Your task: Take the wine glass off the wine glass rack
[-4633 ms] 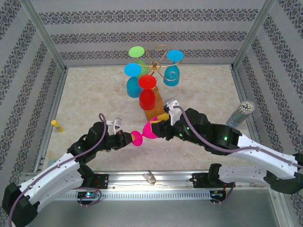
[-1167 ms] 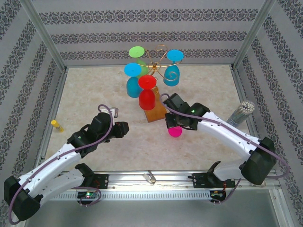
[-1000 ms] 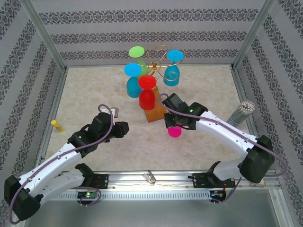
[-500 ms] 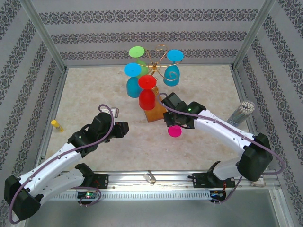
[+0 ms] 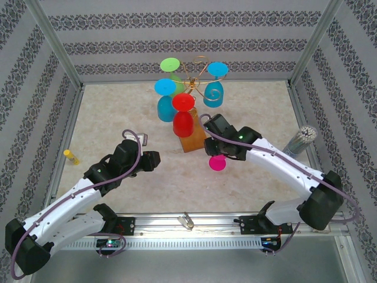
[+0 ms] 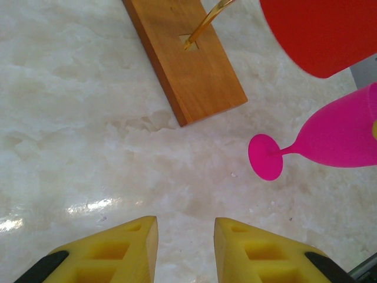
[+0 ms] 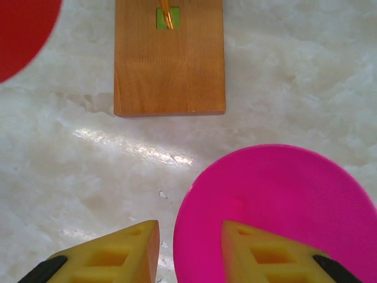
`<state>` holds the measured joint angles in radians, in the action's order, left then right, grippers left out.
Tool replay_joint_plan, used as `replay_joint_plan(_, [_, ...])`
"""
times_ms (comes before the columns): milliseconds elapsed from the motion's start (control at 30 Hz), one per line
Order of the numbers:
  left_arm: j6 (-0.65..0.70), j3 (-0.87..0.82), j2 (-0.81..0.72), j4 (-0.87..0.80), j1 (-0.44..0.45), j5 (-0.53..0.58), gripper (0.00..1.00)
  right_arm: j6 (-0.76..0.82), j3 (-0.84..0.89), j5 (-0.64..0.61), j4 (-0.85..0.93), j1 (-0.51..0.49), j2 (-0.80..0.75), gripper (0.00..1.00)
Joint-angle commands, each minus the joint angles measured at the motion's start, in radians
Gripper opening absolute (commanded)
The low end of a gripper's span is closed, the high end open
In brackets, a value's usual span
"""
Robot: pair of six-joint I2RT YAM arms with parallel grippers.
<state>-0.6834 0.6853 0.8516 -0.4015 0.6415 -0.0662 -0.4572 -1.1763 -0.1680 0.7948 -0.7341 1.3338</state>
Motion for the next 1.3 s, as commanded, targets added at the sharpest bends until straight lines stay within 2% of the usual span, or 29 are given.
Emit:
replay_joint_plan(0, [0.028, 0.043, -0.008, -0.005, 0.003, 0.019, 0.32, -0.001, -0.025, -0.006, 0.041, 0.018, -0.058, 0.34])
replay_joint_plan(267, [0.036, 0.085, 0.006, -0.005, 0.000, 0.010, 0.32, -0.023, -0.019, 0.074, 0.044, 0.072, -0.219, 0.36])
replay_joint_plan(433, [0.051, 0.134, 0.019, -0.013, -0.019, -0.004, 0.32, -0.021, -0.033, 0.256, 0.022, 0.234, -0.284, 0.33])
replay_joint_plan(633, [0.052, 0.228, 0.071, -0.025, -0.089, -0.087, 0.33, -0.049, -0.029, 0.451, -0.085, 0.435, -0.311, 0.43])
replay_joint_plan(767, [0.045, 0.282, 0.078, -0.045, -0.132, -0.109, 0.33, -0.106, -0.056, 0.608, -0.191, 0.557, -0.270, 0.48])
replay_joint_plan(967, [0.022, 0.358, 0.093, -0.086, -0.255, -0.193, 0.34, -0.175, -0.159, 0.751, -0.308, 0.659, -0.138, 0.52])
replay_joint_plan(1267, [0.062, 0.465, 0.180, -0.131, -0.293, -0.199, 0.36, -0.221, -0.358, 0.778, -0.420, 0.686, 0.099, 0.53])
